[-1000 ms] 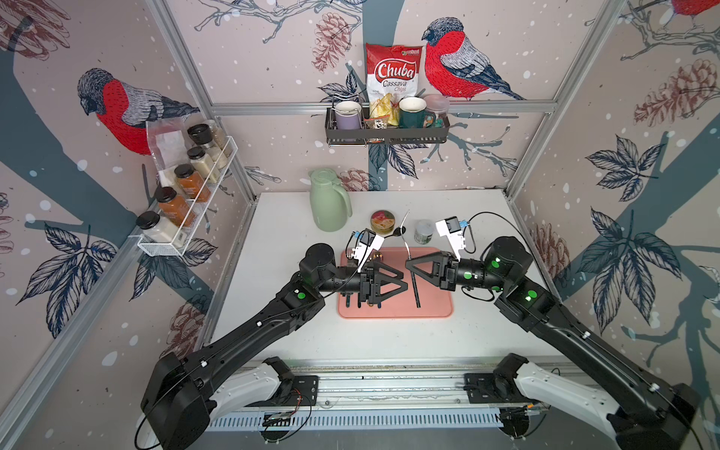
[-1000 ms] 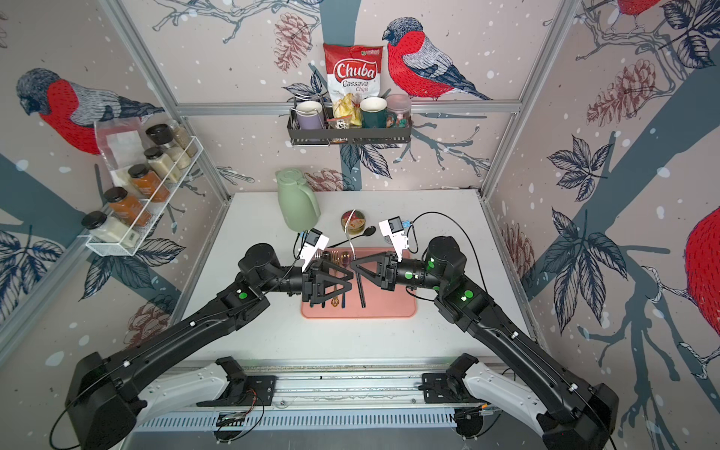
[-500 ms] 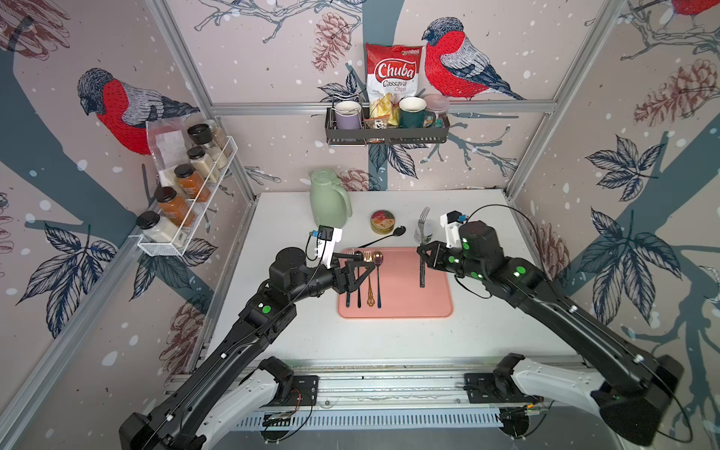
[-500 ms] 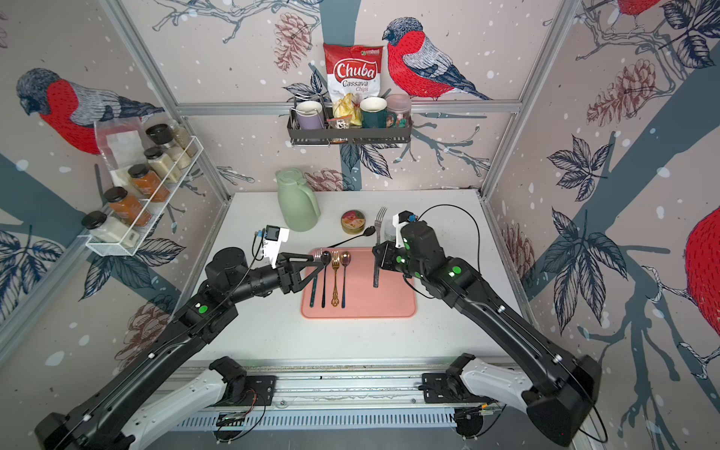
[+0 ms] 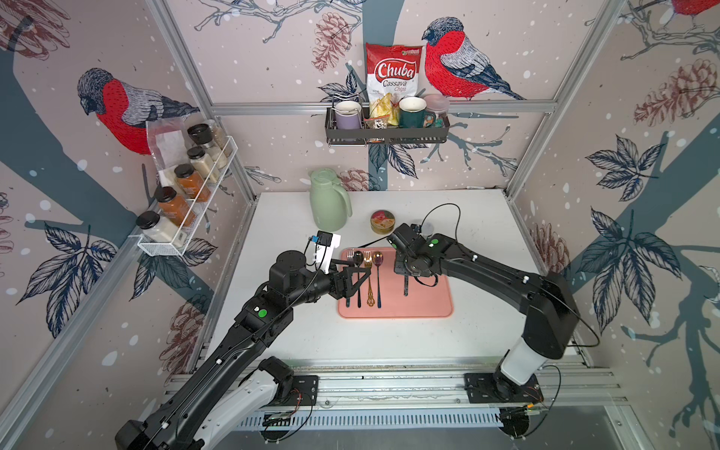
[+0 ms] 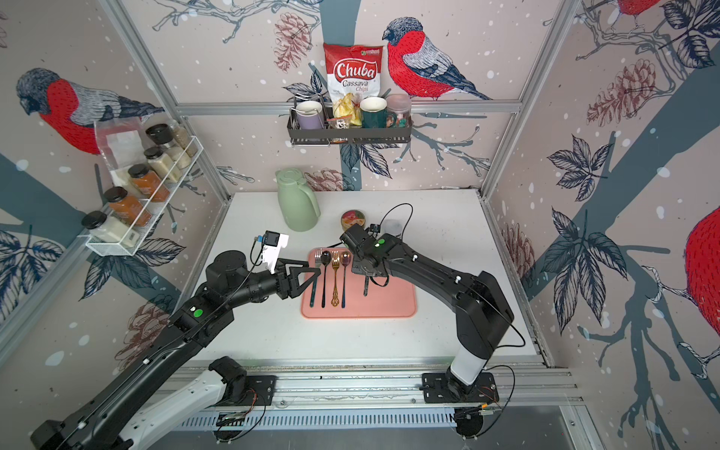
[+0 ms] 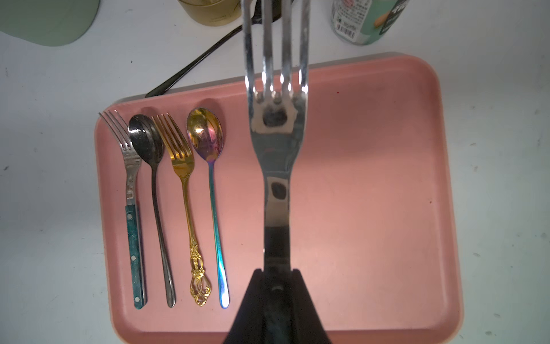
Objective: Set the spoon and fork side by side
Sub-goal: Place the fork on the tray.
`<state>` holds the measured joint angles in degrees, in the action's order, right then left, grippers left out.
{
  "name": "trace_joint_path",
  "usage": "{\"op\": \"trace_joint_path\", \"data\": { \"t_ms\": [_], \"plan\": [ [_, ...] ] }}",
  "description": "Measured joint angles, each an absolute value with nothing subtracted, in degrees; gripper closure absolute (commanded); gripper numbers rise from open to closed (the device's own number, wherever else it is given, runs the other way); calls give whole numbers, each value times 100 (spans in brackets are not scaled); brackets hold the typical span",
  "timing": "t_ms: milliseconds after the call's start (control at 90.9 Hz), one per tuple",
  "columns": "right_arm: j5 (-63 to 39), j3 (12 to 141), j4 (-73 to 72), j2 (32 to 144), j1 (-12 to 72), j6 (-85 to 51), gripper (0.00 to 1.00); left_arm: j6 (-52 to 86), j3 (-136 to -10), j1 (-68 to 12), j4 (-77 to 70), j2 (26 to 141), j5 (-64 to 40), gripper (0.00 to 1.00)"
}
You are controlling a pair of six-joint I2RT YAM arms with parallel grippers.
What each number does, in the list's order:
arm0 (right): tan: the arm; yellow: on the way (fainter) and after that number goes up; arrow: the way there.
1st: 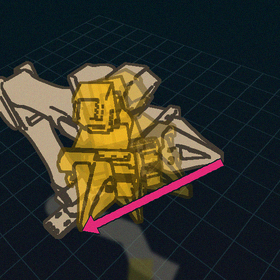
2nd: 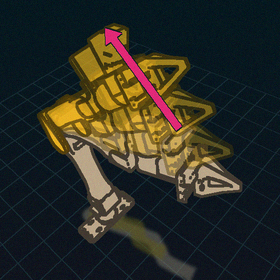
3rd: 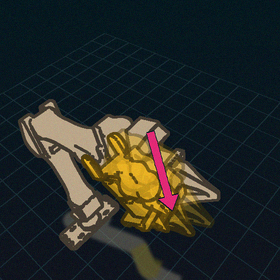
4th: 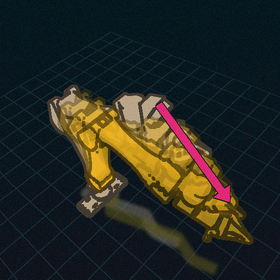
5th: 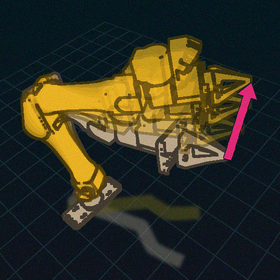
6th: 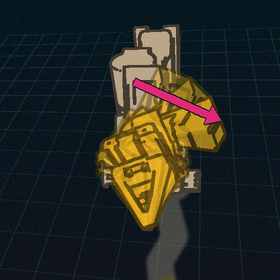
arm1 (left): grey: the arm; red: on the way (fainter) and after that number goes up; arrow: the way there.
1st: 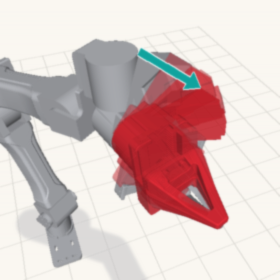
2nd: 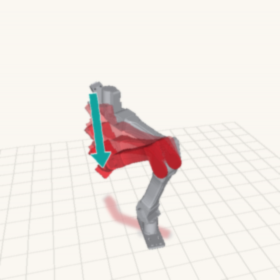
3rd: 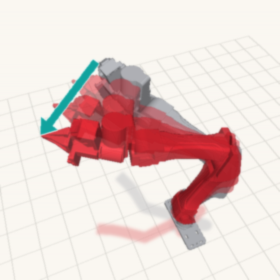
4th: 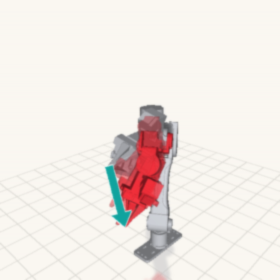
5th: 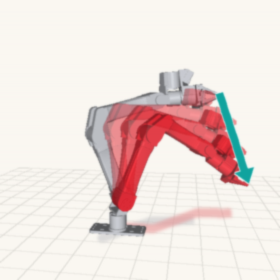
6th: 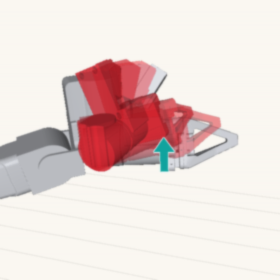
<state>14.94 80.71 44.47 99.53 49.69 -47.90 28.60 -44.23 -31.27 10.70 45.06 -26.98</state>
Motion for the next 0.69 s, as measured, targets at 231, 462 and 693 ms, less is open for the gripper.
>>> {"op": "trace_joint_path", "data": {
  "t_ms": [231,462,693],
  "plan": [
    [1433,8433,4390,10833,5022,-4716,99,2853,-4364,-3127,1052,4257,-2864,24],
    [1216,8499,4211,11236,4952,-4637,100,2810,-4359,-3127,1050,4071,-2875,24],
    [1028,8517,4071,11542,4930,-4486,99,2808,-4346,-3127,1044,4091,-2895,24]
  ]
}}
